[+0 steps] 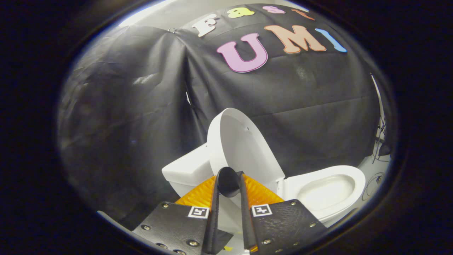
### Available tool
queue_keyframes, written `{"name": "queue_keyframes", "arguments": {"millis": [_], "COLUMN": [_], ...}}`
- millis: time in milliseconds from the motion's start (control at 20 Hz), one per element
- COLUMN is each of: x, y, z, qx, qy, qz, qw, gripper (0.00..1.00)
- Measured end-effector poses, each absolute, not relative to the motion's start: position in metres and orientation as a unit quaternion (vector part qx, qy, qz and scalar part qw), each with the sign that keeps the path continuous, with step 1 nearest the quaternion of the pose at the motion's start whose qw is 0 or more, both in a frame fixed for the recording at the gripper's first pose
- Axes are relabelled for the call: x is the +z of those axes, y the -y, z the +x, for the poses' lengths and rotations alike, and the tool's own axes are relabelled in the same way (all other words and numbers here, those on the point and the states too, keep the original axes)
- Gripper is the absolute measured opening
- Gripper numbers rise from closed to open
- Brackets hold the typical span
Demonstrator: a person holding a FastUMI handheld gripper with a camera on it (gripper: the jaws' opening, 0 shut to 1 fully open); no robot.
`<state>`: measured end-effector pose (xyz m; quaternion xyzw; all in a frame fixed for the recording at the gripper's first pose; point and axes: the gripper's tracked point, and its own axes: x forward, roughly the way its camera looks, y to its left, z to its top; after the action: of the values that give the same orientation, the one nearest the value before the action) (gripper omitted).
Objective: Open the toilet lid.
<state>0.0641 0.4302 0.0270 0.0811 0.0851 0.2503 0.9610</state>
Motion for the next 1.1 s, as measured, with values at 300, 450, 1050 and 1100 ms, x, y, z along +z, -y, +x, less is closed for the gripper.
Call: {"name": "queue_keyframes", "arguments": {"millis": [300, 450, 1050, 1100], "x": [0.032, 0.043, 0.084, 0.086], "y": [-0.418, -0.405, -0.308, -0.299], "z": [0.055, 0.049, 0.049, 0.049], "qx": [0.247, 0.243, 0.180, 0.175], "qy": [-0.085, -0.078, -0.060, -0.058], "qz": [0.058, 0.048, 0.054, 0.048], "qw": [0.963, 0.966, 0.980, 0.982], "gripper": [0.36, 0.55, 0.94, 0.99]}}
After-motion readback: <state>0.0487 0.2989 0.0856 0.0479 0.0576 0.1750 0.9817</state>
